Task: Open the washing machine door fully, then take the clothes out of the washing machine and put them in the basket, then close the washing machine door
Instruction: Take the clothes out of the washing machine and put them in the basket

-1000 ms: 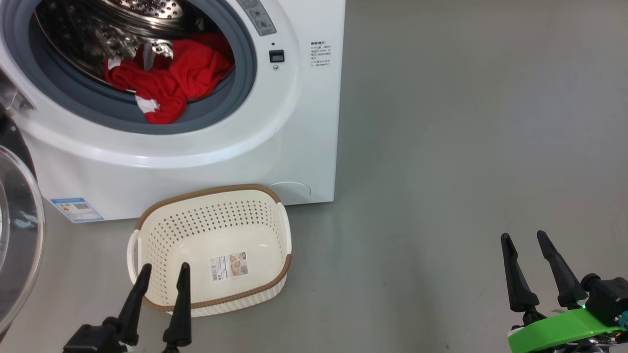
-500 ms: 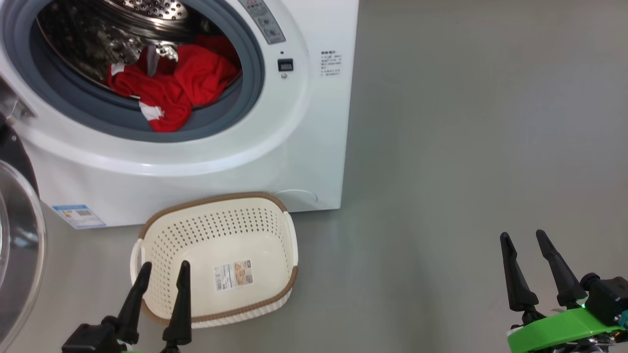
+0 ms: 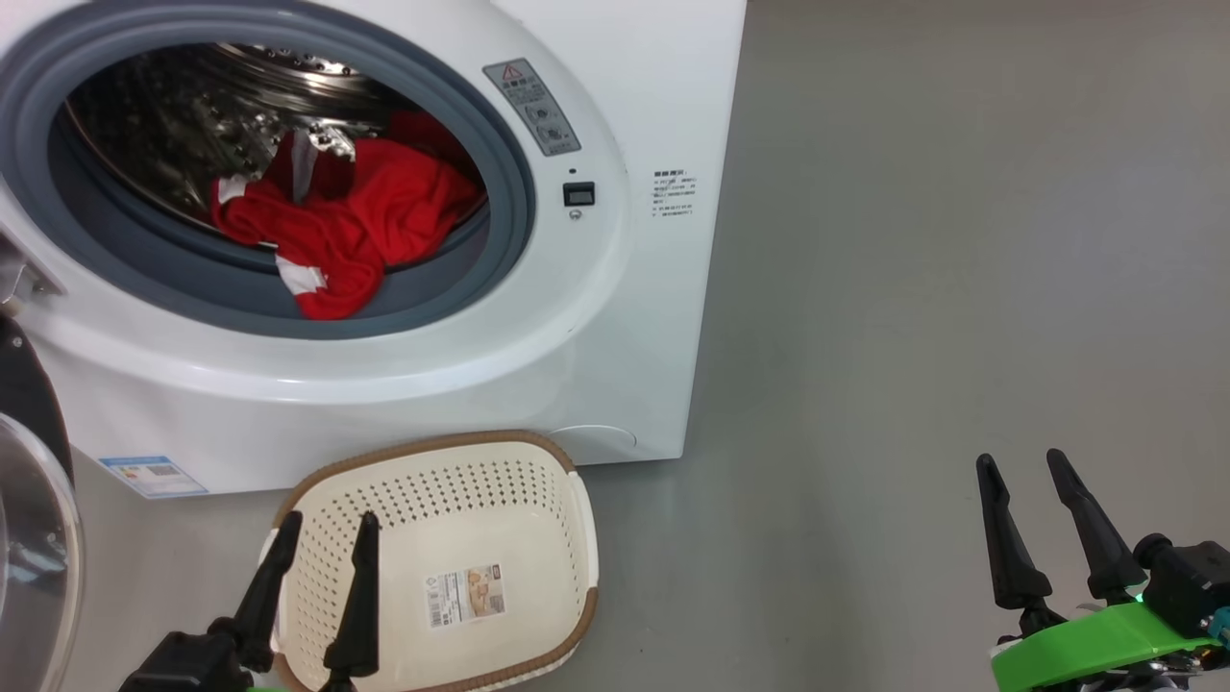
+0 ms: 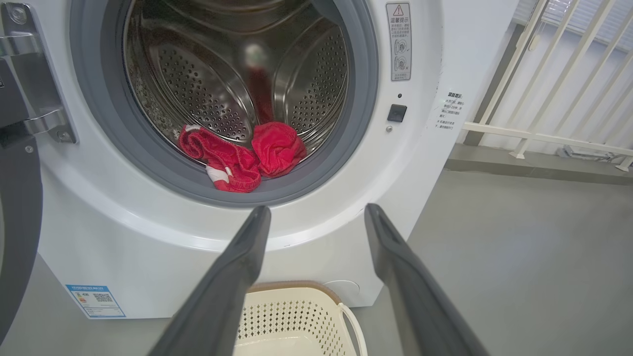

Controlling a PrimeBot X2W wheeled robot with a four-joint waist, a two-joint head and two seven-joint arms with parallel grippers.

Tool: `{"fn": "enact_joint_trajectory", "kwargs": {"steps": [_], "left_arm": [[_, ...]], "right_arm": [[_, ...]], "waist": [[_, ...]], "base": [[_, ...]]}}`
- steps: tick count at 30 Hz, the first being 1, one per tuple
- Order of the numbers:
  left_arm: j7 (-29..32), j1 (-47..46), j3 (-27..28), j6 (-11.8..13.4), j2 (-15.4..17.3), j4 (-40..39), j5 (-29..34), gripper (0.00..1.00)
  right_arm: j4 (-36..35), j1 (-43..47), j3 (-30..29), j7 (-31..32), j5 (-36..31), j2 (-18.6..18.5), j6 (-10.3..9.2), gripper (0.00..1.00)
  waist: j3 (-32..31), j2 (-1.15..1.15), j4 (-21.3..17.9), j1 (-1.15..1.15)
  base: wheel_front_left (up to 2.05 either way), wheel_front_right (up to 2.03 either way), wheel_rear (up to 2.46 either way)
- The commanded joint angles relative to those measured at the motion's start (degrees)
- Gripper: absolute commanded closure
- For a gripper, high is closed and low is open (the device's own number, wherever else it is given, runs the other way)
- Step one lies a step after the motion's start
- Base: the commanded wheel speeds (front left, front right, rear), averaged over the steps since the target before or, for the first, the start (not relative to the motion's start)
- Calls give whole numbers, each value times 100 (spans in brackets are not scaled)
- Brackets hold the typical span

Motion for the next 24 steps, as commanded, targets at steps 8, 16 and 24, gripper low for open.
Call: {"fn": "enact_joint_trajectory", "kwargs": {"steps": [8, 16, 24], "left_arm": [[-29, -121, 119, -32, 74, -85, 28, 0], [-29, -180, 160, -32, 73, 19, 51, 0], [-29, -718, 301, -32, 28, 248, 266, 0]], "right_arm": [[-135, -96, 168, -37, 0, -89, 1, 0], [-144, -144, 188, -37, -2, -75, 1, 0], [-187, -328, 225, -37, 45, -65, 1, 0]], "waist": [[-7, 0, 25, 0], [94, 0, 24, 0], [500, 0, -40, 0]], "base": [[4, -4, 0], [0, 0, 0], [0, 0, 0]]}}
